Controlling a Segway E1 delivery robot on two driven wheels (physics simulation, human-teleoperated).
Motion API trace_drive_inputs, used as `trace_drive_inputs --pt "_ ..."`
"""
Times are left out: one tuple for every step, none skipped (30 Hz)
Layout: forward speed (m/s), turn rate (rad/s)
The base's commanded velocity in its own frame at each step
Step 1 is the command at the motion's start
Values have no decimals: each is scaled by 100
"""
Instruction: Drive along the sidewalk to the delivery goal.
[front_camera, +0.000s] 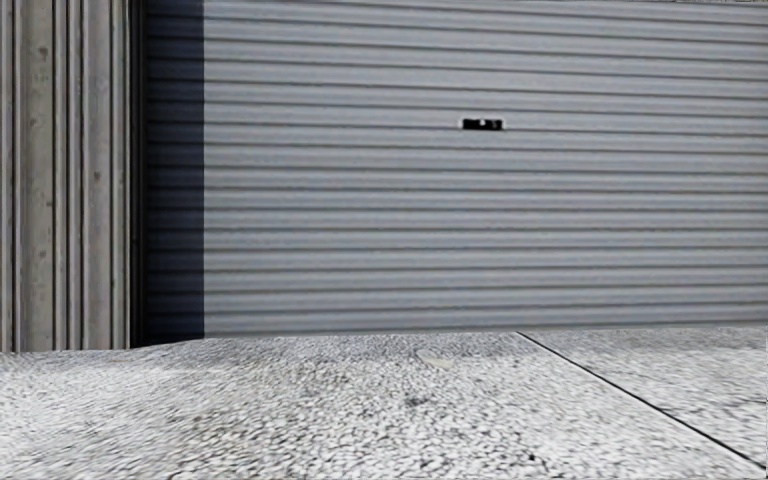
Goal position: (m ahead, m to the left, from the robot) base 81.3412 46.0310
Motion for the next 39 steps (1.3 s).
trace_drive_inputs --pt "0 120" --pt "0 120" --pt "0 120" --pt "0 120" --pt "0 120" --pt "0 120" --pt "0 120" --pt "0 120" --pt "0 120" --pt "0 120" --pt "0 120" --pt "0 120" --pt "0 120" --pt "0 120" --pt "0 120" --pt "0 120" --pt "0 120" --pt "0 120" --pt "0 120" --pt "0 120" --pt "0 120" --pt "0 120" --pt "0 120" --pt "0 120" --pt "0 120" --pt "0 120" --pt "0 119" --pt "0 119" --pt "0 119" --pt "0 119" --pt "0 119" --pt "0 119" --pt "0 119" --pt "0 119" --pt "0 78" --pt "0 78" --pt "0 23" --pt "0 7" --pt "0 3"
